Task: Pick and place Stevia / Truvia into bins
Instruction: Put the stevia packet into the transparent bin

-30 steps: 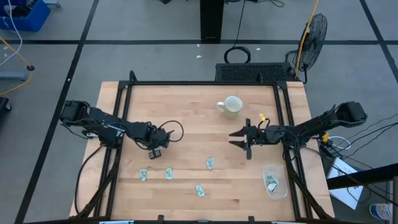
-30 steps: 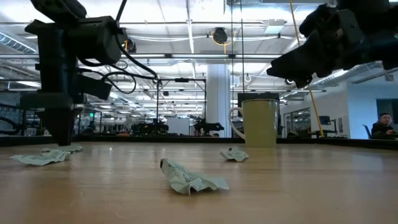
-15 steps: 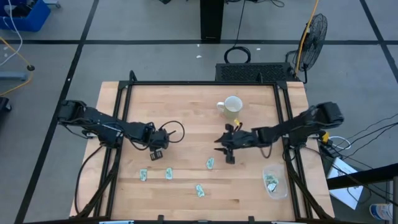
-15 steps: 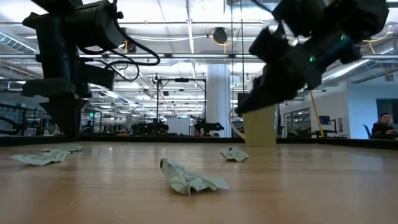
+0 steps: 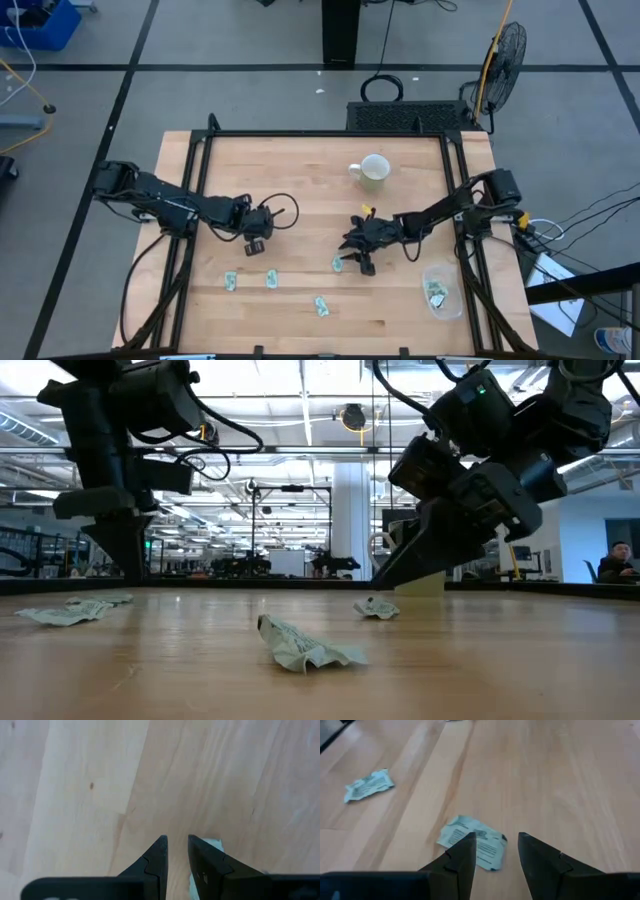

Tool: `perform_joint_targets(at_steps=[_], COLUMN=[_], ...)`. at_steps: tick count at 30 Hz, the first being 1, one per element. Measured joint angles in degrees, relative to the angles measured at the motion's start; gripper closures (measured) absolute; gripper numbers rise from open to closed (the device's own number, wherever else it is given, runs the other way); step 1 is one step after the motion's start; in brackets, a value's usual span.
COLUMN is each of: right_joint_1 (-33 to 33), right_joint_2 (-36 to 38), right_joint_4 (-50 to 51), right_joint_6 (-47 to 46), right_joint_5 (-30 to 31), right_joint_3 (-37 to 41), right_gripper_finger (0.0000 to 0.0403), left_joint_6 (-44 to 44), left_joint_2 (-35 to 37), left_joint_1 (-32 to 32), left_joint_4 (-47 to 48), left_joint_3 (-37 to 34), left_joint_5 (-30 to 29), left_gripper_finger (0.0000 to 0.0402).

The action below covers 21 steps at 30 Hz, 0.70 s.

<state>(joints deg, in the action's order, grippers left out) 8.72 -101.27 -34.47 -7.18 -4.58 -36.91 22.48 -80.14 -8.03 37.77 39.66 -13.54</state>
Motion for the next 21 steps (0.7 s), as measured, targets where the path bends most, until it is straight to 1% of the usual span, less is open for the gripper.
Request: perform_joint_targets(at_steps=[2, 6, 8, 12, 16, 19, 21], right_joint_1=[0.0, 0.0, 0.0, 0.4, 0.7, 0.8, 0.8], right_joint_2=[0.0, 0.0, -0.5, -2.5, -5.4, -6.6, -7.4], right_joint_4=[-0.6, -0.5, -1.2, -3.5, -2.4, -2.8, -2.9], right_joint_6=[-0.1, -0.1, -0.1, -0.6, -0.6, -0.6, -0.3], right_joint_5=[0.2, 2.9, 2.9, 1.4, 1.3, 1.1, 0.0], right_joint_3=[0.0, 0.0, 0.0, -0.6, -2.2, -3.5, -3.9], right_gripper_finger=[0.0266, 0.0266, 0.0266, 0.0266, 0.0266, 0.0266, 0.0268], left_joint_6=[-0.7, -2.4, -3.3, -5.6, -8.1, -9.5, -9.9], left_joint_2=[0.0, 0.0, 0.0, 0.0, 0.0, 0.0, 0.0], left_joint_1=[0.1, 0.1, 0.1, 0.1, 0.1, 0.1, 0.3], left_joint_4=[-1.4, -4.7, -6.4, -10.0, -14.2, -15.4, -15.4], left_joint_3=[0.0, 0.0, 0.0, 0.0, 0.0, 0.0, 0.0], left_joint_5=[0.0, -0.1, -0.1, -0.1, -0.1, -0.1, -0.1], left_gripper_finger=[0.0321, 0.0321, 0.0321, 0.0321, 0.0321, 0.0321, 0.0321])
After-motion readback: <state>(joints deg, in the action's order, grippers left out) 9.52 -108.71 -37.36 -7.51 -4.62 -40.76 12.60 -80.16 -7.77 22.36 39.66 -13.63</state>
